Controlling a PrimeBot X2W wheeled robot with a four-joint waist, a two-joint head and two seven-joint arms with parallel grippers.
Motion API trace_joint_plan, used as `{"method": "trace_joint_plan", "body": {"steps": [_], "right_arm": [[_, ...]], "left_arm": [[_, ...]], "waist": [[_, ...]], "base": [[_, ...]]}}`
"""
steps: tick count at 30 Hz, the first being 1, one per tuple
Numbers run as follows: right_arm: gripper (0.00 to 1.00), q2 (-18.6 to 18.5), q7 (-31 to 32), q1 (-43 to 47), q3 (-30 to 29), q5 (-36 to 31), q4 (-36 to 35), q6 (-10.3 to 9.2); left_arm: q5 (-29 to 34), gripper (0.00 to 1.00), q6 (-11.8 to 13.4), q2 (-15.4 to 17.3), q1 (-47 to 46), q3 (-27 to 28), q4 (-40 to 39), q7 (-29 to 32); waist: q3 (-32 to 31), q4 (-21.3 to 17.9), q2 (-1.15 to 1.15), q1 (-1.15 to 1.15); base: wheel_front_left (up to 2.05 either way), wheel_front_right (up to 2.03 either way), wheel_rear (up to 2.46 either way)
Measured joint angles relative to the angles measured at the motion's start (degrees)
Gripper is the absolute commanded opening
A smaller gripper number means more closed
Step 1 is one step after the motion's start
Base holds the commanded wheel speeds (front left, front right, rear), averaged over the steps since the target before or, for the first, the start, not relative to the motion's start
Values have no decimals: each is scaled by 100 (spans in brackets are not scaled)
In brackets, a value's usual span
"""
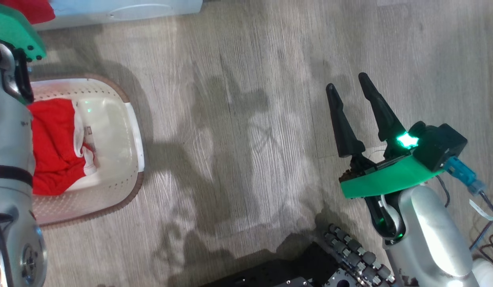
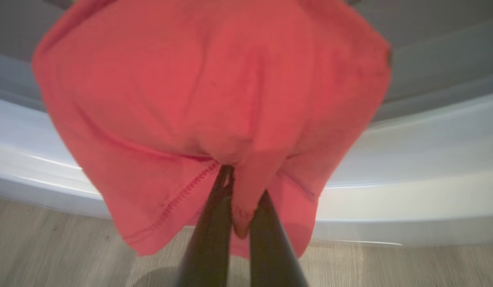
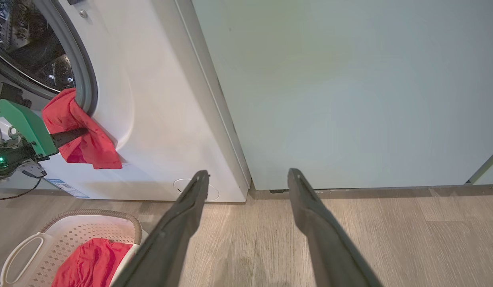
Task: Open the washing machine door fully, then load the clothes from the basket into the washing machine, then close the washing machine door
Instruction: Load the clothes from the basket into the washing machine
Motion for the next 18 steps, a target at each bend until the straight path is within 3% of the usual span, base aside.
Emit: {"method": "trace_joint_plan", "body": {"steps": [4, 10, 18], "right_arm": [[100, 0, 0, 1, 11, 1, 33, 0], [100, 0, 0, 20, 22, 2, 80, 0], [100, -1, 0, 34, 58, 69, 82, 0]], "left_arm": [[-8, 0, -58, -43, 164, -52, -178, -42], [-7, 0, -11, -77, 789, -9, -1198, -44], [14, 0, -1, 96, 865, 14, -2282, -69]], "waist": [[-162, -2, 0, 0], [-365, 2, 0, 0], [-398, -34, 0, 0]], "base": [[0, 0, 0], [0, 0, 0], [0, 0, 0]]}}
